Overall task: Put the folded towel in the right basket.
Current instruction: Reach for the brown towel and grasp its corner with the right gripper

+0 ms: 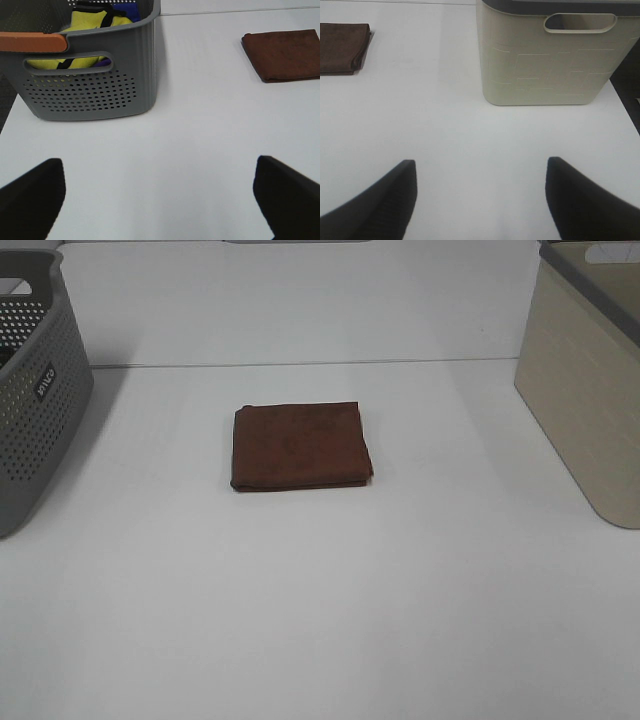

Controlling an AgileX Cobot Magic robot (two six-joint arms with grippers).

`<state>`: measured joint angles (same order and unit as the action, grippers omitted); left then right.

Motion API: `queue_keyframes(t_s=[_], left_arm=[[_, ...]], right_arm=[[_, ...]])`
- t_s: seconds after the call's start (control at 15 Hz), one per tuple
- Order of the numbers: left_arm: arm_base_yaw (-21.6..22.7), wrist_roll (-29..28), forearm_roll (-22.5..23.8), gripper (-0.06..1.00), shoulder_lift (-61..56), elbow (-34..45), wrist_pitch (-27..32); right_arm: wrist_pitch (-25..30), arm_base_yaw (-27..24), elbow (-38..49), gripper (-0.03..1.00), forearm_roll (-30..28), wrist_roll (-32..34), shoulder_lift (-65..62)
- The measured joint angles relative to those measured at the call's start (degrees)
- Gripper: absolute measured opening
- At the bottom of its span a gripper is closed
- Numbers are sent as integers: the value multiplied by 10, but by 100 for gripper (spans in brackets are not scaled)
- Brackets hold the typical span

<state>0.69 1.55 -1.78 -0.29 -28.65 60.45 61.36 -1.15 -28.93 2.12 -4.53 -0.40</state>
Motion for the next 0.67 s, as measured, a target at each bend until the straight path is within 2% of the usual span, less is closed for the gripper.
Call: queue_keyframes(t_s=[0.67], left_arm=[[0,0,0,97,0,0,0]], right_arm=[[0,0,0,69,0,0,0]])
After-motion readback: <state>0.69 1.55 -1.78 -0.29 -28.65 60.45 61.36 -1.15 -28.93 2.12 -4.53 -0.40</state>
